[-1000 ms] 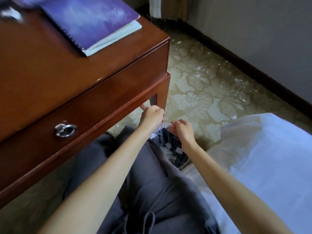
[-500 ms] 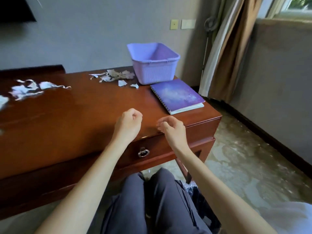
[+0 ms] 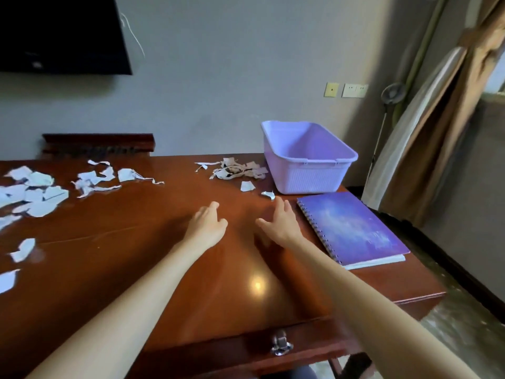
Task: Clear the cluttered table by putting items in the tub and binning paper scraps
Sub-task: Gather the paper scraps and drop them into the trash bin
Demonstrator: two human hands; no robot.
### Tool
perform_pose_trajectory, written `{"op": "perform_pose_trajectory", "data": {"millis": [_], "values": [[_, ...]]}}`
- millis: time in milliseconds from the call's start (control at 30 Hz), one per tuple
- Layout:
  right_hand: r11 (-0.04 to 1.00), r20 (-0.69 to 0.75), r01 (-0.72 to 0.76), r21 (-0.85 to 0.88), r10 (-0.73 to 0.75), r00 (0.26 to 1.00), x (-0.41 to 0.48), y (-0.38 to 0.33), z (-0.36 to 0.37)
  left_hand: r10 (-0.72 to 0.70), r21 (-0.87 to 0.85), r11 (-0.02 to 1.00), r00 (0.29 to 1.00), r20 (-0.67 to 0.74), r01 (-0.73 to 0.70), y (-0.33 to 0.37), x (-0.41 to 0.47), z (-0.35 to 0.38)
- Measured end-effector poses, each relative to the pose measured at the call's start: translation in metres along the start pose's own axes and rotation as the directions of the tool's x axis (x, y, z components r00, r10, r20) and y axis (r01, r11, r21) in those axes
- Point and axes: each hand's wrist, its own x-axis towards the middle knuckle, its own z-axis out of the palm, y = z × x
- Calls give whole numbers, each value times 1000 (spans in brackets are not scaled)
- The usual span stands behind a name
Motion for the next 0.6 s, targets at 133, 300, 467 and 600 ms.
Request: {"op": "perform_pose_trajectory", "data": {"millis": [133,300,467,600], "values": [[1000,19,1,-21,0,1000,53,-14,15,-5,55,998,1000,-18,6,-3,55,3],[997,3,40,-62,-40,999,114,-27,35,59,113,992,994,-93,-49,-2,124,4],[991,0,82,-108,-82,997,167,-29,49,114,167,982,978,-174,-85,1,189,5],[969,6,112,-222,-114,993,207,-34,48,150,247,962,981,-126,-116,7,233,9]]}}
